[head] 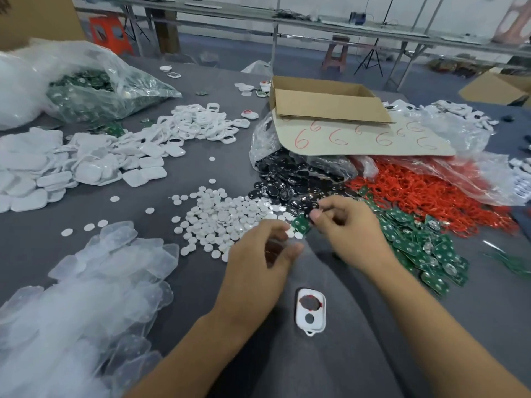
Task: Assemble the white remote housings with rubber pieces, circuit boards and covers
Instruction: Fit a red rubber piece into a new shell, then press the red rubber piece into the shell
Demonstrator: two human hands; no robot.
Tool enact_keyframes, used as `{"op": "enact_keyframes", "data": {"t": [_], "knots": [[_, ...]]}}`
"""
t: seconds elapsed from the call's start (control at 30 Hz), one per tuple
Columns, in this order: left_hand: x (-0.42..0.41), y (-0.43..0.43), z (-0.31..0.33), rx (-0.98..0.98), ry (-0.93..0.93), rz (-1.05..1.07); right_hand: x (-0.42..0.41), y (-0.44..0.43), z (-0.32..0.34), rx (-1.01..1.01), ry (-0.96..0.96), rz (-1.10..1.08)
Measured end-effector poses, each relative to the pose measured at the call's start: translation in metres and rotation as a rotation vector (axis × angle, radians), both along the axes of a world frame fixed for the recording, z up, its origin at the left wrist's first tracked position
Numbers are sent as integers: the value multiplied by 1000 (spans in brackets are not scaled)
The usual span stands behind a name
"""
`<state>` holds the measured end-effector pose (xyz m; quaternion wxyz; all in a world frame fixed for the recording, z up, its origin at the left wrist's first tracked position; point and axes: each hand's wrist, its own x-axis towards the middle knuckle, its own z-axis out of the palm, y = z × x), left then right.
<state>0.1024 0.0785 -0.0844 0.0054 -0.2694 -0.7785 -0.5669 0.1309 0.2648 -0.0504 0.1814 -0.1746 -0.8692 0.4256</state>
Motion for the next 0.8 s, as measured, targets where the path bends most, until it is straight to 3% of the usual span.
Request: {"op": "enact_keyframes", "data": {"t": [0.13,0.33,0.47,0.8], "knots": [[7,3,-1,31,-71,-66,31,-12,-13,-100,44,28],[16,5,1,-5,-52,-80,49,-20,-29,-483,148,181],[16,5,3,23,-78,-90,52,-18,-34,-616,209,247],[14,6,4,112,-63,-119,55,-14,-34,-734,252,287]]}}
